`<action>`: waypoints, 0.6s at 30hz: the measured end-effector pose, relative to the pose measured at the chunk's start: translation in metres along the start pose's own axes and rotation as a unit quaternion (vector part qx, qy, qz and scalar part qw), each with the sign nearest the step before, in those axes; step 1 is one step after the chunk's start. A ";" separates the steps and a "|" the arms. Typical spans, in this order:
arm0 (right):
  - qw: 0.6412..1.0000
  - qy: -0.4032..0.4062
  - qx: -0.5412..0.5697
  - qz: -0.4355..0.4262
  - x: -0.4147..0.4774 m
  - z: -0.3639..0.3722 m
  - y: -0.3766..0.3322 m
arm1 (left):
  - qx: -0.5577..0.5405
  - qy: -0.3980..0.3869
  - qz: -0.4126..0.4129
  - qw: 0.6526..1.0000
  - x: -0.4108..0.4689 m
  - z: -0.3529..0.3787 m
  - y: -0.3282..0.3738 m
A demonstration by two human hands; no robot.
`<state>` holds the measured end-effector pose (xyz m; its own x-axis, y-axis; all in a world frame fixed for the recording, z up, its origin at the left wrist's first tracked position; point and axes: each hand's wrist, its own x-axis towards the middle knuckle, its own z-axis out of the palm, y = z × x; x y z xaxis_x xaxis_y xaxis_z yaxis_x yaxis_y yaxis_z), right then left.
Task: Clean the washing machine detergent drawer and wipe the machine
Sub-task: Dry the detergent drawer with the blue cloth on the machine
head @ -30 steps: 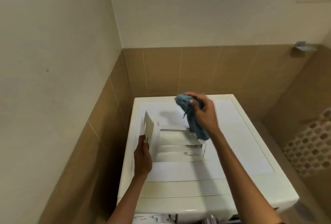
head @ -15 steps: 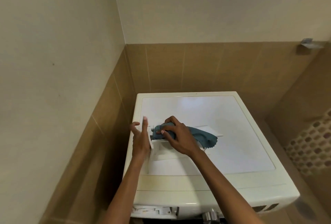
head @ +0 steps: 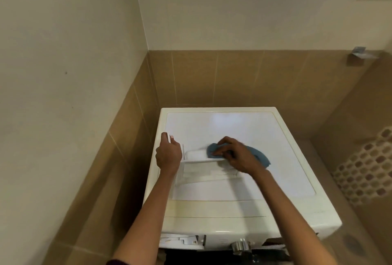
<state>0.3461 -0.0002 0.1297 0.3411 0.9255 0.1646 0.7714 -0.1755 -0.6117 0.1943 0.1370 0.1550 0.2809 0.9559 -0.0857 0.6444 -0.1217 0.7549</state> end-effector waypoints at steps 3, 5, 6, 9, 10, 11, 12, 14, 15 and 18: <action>0.996 0.043 -0.027 0.071 -0.008 -0.016 0.021 | -0.011 0.010 0.017 1.000 -0.002 0.000 0.001; 0.994 0.052 -0.058 0.083 -0.002 -0.008 0.013 | -0.013 0.008 0.021 1.000 -0.002 0.000 0.001; 0.995 0.055 -0.054 0.063 0.003 0.001 0.003 | -0.011 0.007 0.022 1.000 -0.002 0.000 0.001; 0.999 0.050 -0.017 -0.011 0.018 0.040 -0.037 | 0.002 0.000 0.014 1.000 -0.002 0.000 0.001; 0.998 0.047 -0.016 -0.026 0.022 0.051 -0.048 | 0.010 -0.001 0.011 1.000 -0.001 0.000 0.002; 0.998 0.044 -0.019 -0.035 0.026 0.058 -0.056 | 0.016 -0.001 0.009 1.000 -0.001 -0.001 0.003; 0.998 0.037 -0.021 -0.039 0.028 0.061 -0.060 | 0.019 -0.002 0.008 1.000 -0.001 -0.001 0.003; 0.999 0.013 -0.002 -0.030 0.031 0.055 -0.057 | 0.021 -0.006 0.007 1.000 0.000 -0.001 0.004; 1.000 -0.001 0.010 -0.018 0.030 0.048 -0.051 | 0.024 -0.008 0.004 1.000 0.000 -0.001 0.004; 0.998 0.001 -0.009 0.057 0.026 0.022 -0.023 | 0.027 -0.011 0.002 1.000 -0.001 -0.002 0.005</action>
<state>0.3252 0.0358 0.1313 0.4279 0.8986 0.0972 0.7377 -0.2851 -0.6120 0.1958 0.1357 0.1595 0.2988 0.9494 -0.0967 0.6800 -0.1407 0.7196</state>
